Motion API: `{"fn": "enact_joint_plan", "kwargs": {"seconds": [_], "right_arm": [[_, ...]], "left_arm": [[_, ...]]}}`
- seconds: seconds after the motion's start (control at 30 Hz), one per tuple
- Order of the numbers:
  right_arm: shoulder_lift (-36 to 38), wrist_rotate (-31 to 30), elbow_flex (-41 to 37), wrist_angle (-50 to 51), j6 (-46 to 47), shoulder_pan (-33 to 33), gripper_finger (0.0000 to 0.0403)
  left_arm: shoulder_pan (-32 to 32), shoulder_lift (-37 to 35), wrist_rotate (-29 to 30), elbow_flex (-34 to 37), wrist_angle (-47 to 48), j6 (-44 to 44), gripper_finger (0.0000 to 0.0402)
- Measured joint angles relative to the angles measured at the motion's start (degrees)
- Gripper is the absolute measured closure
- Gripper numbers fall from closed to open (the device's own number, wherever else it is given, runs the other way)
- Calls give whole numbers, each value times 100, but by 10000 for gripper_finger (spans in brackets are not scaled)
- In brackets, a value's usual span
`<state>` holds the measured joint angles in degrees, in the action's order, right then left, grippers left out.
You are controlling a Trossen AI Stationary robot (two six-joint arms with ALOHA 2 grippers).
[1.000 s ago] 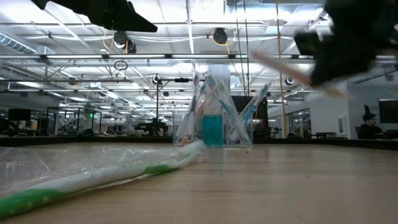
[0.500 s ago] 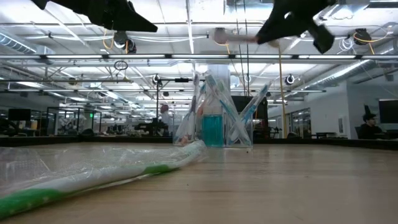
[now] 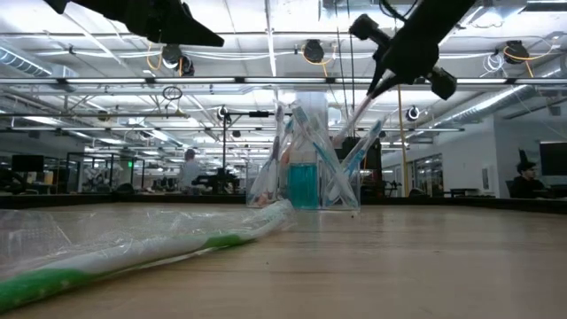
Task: Pick & Place toothbrushing station
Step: Put the orange toothbrush into the transparent organizer
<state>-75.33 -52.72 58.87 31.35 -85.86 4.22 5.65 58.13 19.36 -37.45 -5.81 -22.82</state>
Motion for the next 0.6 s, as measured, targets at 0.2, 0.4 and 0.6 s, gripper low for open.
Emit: {"fn": "enact_joint_plan", "kwargs": {"seconds": [0.2, 0.4, 0.6], "right_arm": [[-301, 25, 0, -1, -209, -85, 393], [-774, 22, 0, 38, -462, -78, 393], [-1243, 41, 0, -376, -728, -19, 393]], "left_arm": [[0, 0, -4, 0, 72, 332, 314], [0, 0, -2, 0, 127, 464, 314], [0, 0, -2, 0, 138, 550, 314]]}}
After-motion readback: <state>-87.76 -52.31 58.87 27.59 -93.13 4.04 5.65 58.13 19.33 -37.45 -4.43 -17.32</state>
